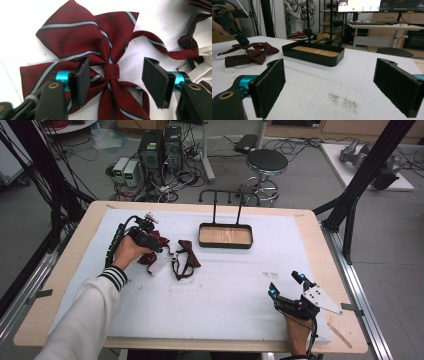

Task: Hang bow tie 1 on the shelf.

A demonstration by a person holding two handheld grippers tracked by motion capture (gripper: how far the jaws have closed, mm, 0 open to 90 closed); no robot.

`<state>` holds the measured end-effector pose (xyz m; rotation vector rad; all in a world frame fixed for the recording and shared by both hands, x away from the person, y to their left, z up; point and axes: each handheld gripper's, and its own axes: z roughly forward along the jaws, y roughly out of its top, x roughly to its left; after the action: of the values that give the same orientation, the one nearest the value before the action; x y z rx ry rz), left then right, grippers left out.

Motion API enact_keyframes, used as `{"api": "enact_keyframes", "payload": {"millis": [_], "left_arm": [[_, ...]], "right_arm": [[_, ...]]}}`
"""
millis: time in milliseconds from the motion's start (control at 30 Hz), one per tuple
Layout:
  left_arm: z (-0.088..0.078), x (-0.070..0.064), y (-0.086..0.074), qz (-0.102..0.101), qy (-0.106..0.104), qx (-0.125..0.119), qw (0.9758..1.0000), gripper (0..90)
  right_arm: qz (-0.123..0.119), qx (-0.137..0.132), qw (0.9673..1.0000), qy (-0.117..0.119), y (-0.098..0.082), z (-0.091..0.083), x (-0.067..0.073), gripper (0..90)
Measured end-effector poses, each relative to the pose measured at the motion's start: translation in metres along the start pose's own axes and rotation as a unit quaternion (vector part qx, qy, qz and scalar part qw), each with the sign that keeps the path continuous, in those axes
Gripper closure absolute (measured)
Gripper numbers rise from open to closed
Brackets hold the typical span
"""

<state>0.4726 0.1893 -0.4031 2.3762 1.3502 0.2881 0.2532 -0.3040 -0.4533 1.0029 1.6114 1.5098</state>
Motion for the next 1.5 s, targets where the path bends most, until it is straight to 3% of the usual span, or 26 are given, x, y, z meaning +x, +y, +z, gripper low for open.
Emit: {"api": "enact_keyframes", "payload": {"millis": [367,833,1033,1300,1500], "left_arm": [[0.005,-0.001,0.001,-0.008,0.01,0.015,0.9998,49.7],[0.01,-0.008,0.001,0.018,0.038,0.027,0.9988,71.0],[0.01,-0.013,0.002,0.029,0.045,0.024,0.9983,72.6],[0.003,-0.015,0.002,0.037,0.052,0.003,0.998,73.7],[-0.003,-0.011,-0.002,0.029,0.055,-0.008,0.998,74.0]], "right_arm": [[-0.001,-0.001,1.0,0.0,0.0,0.0,0.0,9.7],[0.0,-0.001,1.0,-0.001,0.0,0.0,0.0,9.7],[0.0,-0.001,1.0,-0.001,0.0,0.0,0.0,9.7],[-0.002,-0.002,1.0,-0.001,0.0,0.0,-0.001,9.7],[-0.002,-0.002,1.0,0.0,0.0,0.0,0.0,9.7]]}}
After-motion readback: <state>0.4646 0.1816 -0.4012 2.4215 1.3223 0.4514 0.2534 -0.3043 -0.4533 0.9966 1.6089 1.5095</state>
